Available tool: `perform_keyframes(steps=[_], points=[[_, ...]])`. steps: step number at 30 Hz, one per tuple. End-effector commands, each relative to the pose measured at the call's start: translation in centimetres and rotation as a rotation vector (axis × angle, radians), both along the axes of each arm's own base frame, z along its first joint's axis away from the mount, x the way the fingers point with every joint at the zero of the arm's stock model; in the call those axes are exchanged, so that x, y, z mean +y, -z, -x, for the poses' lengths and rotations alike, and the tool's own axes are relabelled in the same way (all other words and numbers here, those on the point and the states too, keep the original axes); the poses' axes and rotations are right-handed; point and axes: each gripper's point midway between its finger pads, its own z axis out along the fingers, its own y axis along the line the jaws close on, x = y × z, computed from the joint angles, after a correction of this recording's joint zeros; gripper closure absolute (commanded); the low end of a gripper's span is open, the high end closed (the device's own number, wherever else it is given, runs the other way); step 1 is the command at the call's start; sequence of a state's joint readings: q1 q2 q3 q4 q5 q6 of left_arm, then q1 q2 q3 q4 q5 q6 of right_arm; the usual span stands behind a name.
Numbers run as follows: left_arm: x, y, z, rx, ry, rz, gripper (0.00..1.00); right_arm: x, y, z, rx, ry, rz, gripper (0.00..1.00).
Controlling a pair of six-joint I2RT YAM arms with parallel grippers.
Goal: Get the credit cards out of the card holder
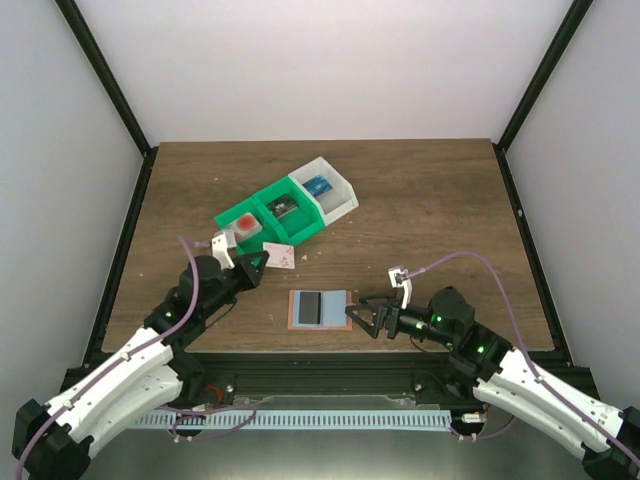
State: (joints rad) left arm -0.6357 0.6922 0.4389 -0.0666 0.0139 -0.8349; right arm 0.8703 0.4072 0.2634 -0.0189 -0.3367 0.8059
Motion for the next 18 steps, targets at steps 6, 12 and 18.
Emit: perform_keyframes(steps=[6,12,18], points=[[1.7,-1.6,-1.7,-0.041,-0.131,0.015,1.0,-0.5,0.1,-0.3,0.003,0.038,0.002,0.0],[2.6,-2.1,-2.4,-0.036,-0.201,0.006,1.0,-0.8,-0.2,-0.3,0.001,0.047,-0.012,0.0],[3.9,-2.3,-3.3,-0.033,-0.286,-0.022,1.0,-1.1,-0.4,-0.2,-0.002,0.055,-0.005,0.0]])
